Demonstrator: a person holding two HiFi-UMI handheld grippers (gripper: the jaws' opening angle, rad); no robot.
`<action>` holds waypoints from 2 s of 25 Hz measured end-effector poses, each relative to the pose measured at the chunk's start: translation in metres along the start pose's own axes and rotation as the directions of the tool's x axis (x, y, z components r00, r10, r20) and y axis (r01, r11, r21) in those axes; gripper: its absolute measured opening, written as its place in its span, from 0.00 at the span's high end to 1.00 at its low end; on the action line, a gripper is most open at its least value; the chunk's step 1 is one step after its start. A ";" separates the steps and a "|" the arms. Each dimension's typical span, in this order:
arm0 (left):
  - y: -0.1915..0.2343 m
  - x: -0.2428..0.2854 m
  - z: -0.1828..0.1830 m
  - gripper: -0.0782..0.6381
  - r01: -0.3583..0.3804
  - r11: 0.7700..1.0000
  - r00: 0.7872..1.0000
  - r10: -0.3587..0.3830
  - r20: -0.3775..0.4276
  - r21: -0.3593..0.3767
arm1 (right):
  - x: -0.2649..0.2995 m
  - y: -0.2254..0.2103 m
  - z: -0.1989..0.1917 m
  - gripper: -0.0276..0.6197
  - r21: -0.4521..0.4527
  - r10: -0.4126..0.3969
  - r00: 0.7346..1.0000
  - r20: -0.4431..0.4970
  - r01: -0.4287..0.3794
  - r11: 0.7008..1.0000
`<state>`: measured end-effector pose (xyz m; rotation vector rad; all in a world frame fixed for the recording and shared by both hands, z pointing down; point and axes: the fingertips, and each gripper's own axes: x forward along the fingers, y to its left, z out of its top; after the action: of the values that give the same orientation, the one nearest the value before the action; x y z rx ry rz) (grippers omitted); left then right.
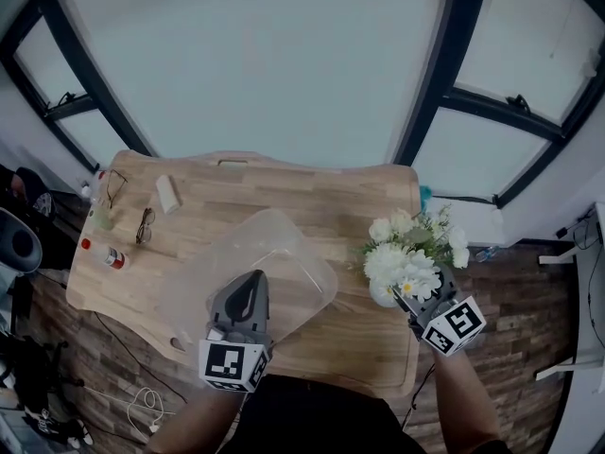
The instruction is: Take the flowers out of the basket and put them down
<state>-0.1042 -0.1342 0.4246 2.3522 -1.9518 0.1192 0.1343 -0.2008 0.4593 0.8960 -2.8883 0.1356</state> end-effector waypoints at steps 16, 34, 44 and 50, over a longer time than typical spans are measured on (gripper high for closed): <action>0.033 -0.006 -0.017 0.88 -0.064 0.998 0.997 0.063 -0.054 -0.006 | 0.020 -0.006 -0.045 0.49 0.017 -0.039 0.999 -0.025 0.040 0.999; 0.028 0.002 -0.025 0.88 -0.043 0.999 0.995 0.042 -0.092 -0.009 | 0.042 -0.002 -0.078 0.49 0.021 -0.021 0.999 -0.032 0.022 1.000; 0.035 -0.003 -0.027 0.88 -0.041 0.999 0.993 0.043 -0.112 0.016 | 0.042 0.003 -0.083 0.49 0.020 -0.043 0.999 -0.004 0.043 0.999; 0.034 -0.008 -0.030 0.88 -0.058 0.998 0.990 0.060 -0.124 0.020 | 0.033 0.006 -0.088 0.49 0.008 -0.050 0.999 -0.006 0.051 0.999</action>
<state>-0.1389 -0.1295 0.4543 2.2379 -1.9689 0.2800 0.1115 -0.2041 0.5502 0.9675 -2.8592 0.1452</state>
